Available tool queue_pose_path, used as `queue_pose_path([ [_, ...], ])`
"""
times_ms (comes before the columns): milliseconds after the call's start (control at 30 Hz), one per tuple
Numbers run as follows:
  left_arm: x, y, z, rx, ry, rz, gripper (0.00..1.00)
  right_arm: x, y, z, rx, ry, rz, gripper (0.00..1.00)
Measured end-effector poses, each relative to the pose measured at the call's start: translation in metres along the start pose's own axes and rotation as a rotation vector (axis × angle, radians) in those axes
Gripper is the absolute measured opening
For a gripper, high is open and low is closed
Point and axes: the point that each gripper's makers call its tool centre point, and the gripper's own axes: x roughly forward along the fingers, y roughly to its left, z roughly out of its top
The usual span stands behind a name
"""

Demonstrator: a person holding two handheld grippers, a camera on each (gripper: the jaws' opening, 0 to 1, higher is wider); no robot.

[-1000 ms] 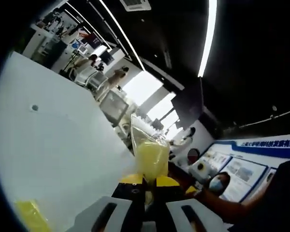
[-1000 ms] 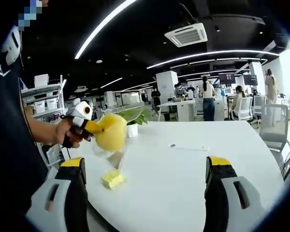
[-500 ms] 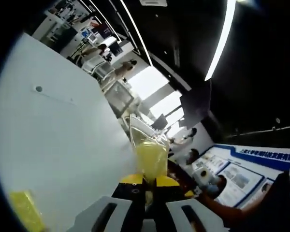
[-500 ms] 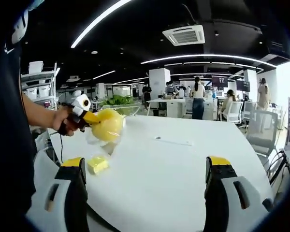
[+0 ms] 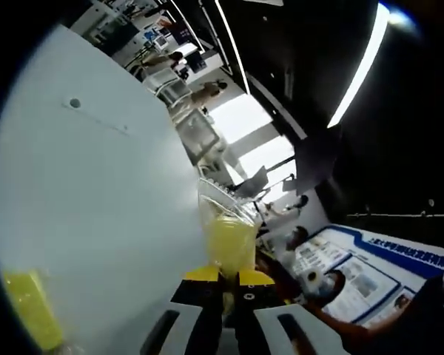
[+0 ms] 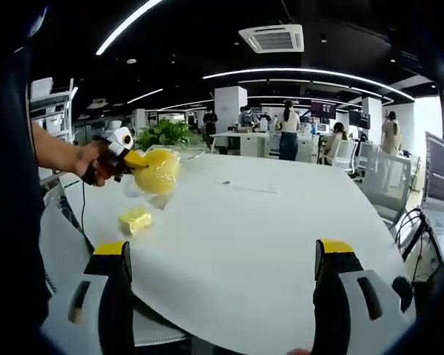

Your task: Compare the silicone blocks by pressing each to a similar depth, holding the contact briefly, and releasing to observe deformation and rebound differences across the visible hardness samples.

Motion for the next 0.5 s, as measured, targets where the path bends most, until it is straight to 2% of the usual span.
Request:
queue_pose_path([
  [167, 0.002, 0.020, -0.007, -0.046, 0.021, 0.005, 0.02, 0.001, 0.002, 0.001, -0.003, -0.025, 0.006, 0.97],
  [333, 0.005, 0.046, -0.018, -0.066, 0.067, 0.042, 0.02, 0.007, 0.008, -0.004, 0.005, -0.019, 0.020, 0.97],
  [500, 0.005, 0.073, -0.027, -0.105, 0.071, 0.076, 0.02, 0.012, 0.010, -0.006, 0.019, -0.014, 0.026, 0.97],
])
